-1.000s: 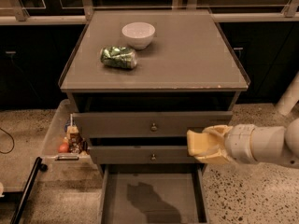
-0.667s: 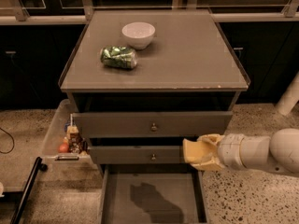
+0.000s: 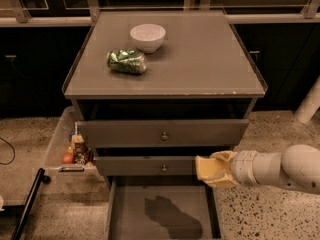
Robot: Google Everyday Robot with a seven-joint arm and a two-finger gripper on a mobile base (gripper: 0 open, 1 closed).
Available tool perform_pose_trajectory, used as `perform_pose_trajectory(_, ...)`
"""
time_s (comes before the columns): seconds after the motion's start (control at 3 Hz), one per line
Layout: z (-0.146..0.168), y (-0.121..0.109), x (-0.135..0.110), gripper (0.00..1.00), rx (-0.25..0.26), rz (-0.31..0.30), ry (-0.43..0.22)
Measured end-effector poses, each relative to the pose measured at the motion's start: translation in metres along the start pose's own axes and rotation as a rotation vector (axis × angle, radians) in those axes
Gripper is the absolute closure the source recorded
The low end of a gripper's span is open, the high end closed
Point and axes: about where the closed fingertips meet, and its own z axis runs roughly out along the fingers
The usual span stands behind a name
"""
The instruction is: Place sponge into bottom drawer
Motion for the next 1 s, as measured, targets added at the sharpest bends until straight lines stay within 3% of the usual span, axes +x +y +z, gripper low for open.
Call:
perform_pose_trajectory(0.33,0.013,0.002,0.013,1.0,0.009,0.028,0.005)
perform_pose_trajectory(1.0,0.085,0.005,0.09,1.0,0.01,0.089,0.024)
